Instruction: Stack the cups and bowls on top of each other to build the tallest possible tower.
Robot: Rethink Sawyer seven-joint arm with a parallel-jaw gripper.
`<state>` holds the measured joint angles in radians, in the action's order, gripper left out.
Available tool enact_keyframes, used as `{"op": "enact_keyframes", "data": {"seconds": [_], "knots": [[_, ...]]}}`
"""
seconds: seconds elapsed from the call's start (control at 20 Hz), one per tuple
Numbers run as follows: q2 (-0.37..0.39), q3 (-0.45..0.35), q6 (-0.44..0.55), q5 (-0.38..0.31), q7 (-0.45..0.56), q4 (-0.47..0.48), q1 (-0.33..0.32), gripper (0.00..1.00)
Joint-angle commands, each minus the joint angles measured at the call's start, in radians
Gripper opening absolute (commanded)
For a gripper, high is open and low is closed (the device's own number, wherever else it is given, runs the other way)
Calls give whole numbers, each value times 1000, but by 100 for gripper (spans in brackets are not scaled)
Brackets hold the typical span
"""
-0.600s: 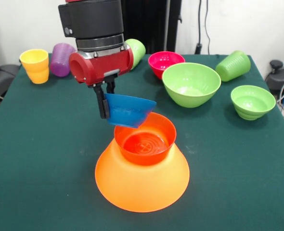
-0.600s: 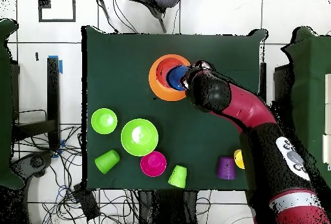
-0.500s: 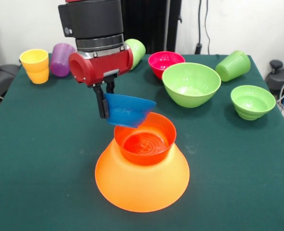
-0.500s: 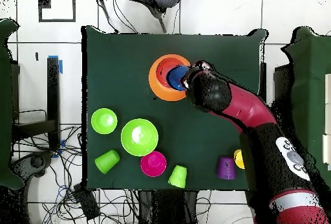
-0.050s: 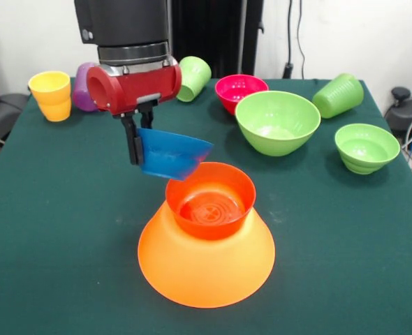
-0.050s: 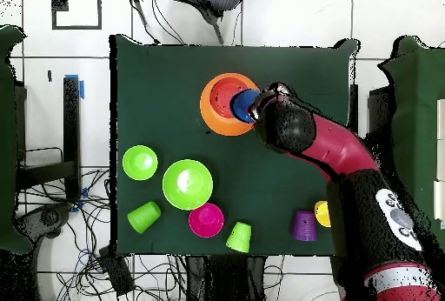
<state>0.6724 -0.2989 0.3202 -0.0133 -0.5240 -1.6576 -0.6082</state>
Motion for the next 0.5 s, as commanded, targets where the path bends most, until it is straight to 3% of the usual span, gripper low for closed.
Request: {"op": "enact_keyframes", "data": {"seconds": [0.05,0.5], "knots": [[-5,25,191,-35,-142,37,37,0],[46,-24,342,5,-130,8,3,0]]}}
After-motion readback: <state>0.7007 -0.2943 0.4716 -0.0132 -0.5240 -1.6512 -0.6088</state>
